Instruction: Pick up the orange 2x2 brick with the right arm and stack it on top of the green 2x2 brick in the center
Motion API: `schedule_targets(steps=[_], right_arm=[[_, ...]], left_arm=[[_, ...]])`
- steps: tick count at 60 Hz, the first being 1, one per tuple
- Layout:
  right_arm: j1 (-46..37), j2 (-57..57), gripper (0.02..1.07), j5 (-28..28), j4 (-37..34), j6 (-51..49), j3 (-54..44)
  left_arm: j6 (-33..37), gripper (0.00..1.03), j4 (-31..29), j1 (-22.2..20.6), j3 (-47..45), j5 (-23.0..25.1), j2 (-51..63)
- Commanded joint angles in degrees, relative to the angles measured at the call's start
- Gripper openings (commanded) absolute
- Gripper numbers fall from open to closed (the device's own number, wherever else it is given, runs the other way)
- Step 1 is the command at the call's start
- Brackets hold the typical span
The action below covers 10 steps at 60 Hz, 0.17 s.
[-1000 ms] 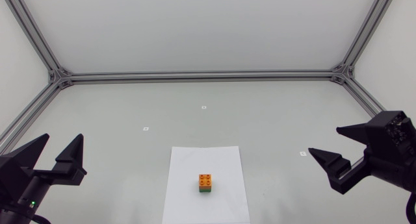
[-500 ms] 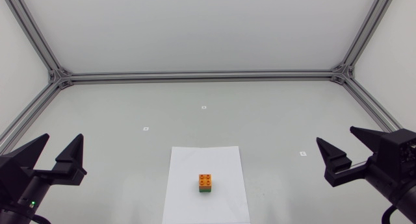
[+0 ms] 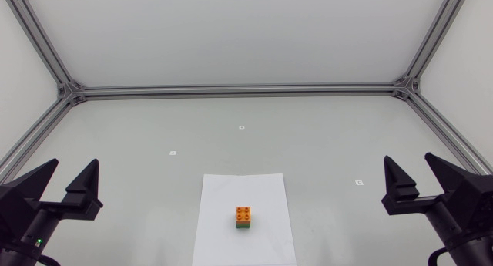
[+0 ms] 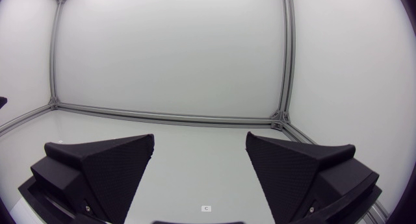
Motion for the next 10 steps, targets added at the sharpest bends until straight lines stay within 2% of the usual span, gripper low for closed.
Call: schedule_targets(steps=[1, 10], right_arm=[[-0.5, -0.7, 1.02, 0.4, 1.0, 2.0, -1.4], [-0.5, -0.7, 1.02, 0.4, 1.0, 2.0, -1.4]], left_arm=[[0.8, 0.99, -0.9, 0.2, -2.3, 0.3, -0.5], [0.8, 0.99, -0.9, 0.2, -2.3, 0.3, -0.5]])
